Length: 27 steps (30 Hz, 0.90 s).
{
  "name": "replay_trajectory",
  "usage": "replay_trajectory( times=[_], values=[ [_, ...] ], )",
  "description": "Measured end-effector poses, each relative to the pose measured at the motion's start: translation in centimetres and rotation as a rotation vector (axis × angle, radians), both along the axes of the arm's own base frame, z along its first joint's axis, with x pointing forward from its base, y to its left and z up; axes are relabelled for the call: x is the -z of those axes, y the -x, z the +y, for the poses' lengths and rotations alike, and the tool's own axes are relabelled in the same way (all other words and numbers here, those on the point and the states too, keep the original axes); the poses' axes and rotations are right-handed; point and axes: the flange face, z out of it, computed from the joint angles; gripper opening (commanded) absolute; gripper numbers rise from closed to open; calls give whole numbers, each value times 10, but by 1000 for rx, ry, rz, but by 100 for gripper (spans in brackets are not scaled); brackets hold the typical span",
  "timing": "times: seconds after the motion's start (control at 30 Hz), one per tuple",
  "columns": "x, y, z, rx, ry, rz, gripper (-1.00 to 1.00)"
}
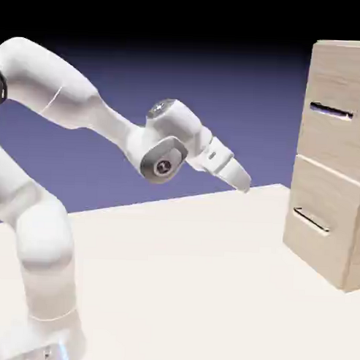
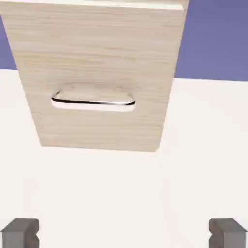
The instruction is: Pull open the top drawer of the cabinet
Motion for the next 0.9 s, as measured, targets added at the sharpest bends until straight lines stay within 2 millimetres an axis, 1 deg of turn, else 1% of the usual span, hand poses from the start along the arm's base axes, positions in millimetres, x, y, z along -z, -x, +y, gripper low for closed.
replay_trajectory(
  times=[0.23, 0.47, 0.7, 0.9],
  values=[
    [-60, -17, -19, 157, -96, -125, 0],
    [-109, -30, -25, 274, -205, -245, 0],
    [-143, -45, -20, 355, -328, -353, 0],
    [-160, -61, -10, 402, -445, -430, 0]
  ],
)
